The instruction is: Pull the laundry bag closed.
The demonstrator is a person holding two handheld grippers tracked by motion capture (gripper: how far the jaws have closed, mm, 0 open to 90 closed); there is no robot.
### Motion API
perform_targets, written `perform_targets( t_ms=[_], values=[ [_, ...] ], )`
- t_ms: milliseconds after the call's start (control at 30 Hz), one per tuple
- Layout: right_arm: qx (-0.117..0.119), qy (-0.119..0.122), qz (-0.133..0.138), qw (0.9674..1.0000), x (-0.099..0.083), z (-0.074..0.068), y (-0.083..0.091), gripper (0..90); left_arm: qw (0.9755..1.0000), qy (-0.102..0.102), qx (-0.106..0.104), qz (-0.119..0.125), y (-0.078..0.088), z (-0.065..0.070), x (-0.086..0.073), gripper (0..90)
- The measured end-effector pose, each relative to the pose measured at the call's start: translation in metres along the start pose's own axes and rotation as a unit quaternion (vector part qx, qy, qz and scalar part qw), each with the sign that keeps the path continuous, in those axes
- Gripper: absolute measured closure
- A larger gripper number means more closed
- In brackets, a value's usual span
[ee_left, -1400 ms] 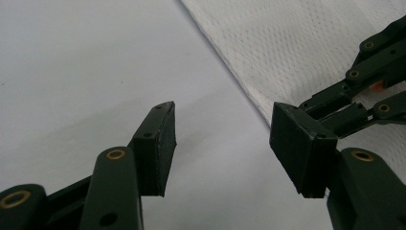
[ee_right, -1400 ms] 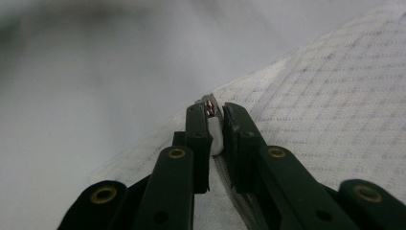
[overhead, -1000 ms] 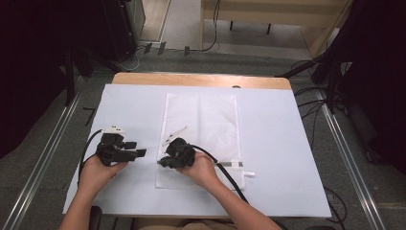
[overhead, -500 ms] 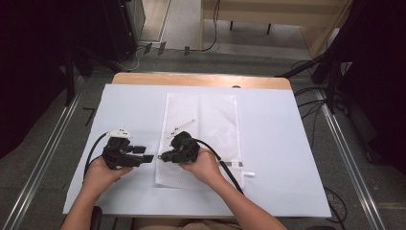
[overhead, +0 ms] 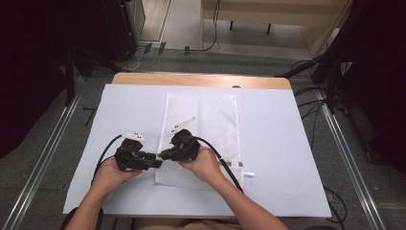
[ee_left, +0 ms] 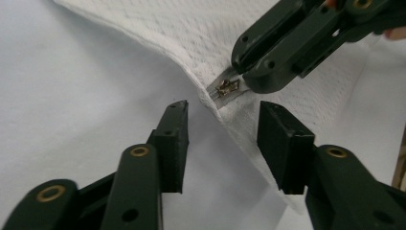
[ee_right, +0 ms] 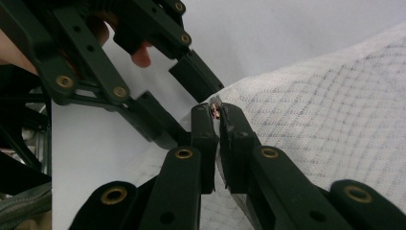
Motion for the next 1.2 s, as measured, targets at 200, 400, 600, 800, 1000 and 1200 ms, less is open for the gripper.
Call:
perform_targets(
  t_ms=[200, 400, 600, 800, 1000, 1200],
  values=[
    [0.004, 0.000, -0.004, 1.0000, -0.0008, -0.0013, -0.0021, 86.6, 0.9998, 0.015, -0.001, -0.013, -0.0032, -0.0012, 0.0015, 79.6],
    [0.011, -0.003, -0.002, 0.9999, -0.0014, -0.0010, -0.0024, 86.5, 0.9995, 0.029, -0.003, -0.013, -0.0007, -0.0017, 0.0028, 87.8],
    [0.012, 0.000, -0.004, 0.9999, -0.0033, -0.0026, -0.0061, 85.3, 0.9994, 0.032, -0.005, -0.015, 0.0000, -0.0024, 0.0022, 88.1],
    [0.010, 0.010, -0.006, 0.9999, -0.0042, -0.0049, -0.0073, 82.7, 0.9992, 0.036, -0.003, -0.014, 0.0020, -0.0037, 0.0018, 88.1],
    [0.008, 0.012, -0.010, 0.9998, -0.0049, -0.0034, -0.0066, 87.7, 0.9994, 0.034, -0.002, -0.012, 0.0024, -0.0034, 0.0020, 88.2],
    [0.009, 0.019, -0.021, 0.9996, -0.0055, -0.0016, -0.0042, 88.2, 0.9995, 0.030, -0.003, -0.012, 0.0014, -0.0014, 0.0018, 88.4]
  ],
)
Point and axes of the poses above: each handheld gripper's, and its own axes: y roughly backward along the jaws, x roughly out of its top, z roughly to its right, the point moved 3 cm from there along -y, roughly forward along the jaws, and after that the axes turned 8 degrees about y, right-handed, at the moved point
